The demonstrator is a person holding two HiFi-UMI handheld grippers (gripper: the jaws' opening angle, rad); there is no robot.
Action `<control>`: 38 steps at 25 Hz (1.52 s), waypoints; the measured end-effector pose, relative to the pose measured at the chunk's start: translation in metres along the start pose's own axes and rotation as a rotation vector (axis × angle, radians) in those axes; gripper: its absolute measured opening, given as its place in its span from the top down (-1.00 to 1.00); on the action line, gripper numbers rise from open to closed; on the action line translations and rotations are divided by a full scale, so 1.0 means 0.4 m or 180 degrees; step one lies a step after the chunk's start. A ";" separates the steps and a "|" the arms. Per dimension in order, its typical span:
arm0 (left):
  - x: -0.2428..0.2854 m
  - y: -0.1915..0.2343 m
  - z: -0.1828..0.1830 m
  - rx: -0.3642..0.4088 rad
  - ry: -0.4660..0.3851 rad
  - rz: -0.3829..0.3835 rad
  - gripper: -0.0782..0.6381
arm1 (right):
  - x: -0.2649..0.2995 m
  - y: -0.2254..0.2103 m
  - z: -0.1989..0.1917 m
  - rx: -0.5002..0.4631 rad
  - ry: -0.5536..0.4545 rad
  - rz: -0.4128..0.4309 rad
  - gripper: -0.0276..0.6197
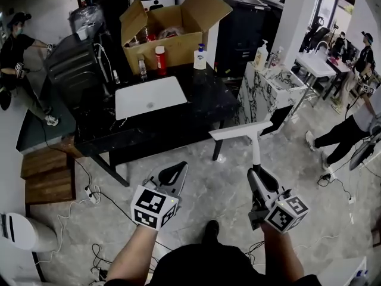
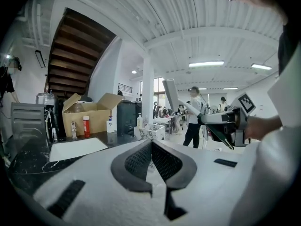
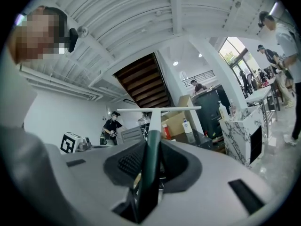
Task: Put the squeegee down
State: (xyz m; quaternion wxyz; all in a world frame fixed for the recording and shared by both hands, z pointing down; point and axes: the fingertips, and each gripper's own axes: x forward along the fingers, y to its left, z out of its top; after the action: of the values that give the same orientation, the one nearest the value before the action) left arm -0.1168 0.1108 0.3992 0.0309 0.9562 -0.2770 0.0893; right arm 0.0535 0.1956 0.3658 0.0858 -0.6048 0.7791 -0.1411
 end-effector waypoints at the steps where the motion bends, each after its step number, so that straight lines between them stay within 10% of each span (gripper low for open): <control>1: 0.025 0.006 0.008 0.0010 0.0005 0.0020 0.75 | 0.016 -0.022 0.004 0.0020 0.0008 0.0022 0.61; 19: 0.344 0.011 0.091 0.0018 0.0068 0.0244 0.75 | 0.110 -0.354 0.073 0.0300 0.0054 0.0181 0.61; 38: 0.468 0.182 0.113 -0.0190 -0.0123 0.0301 0.76 | 0.254 -0.430 0.120 0.0240 0.0083 0.0152 0.61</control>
State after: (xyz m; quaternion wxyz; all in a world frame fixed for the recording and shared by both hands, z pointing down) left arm 0.0066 -0.0537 0.3907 0.0498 0.9422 -0.3250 0.0639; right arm 0.2003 0.0524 0.3797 0.1018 -0.5804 0.7885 -0.1762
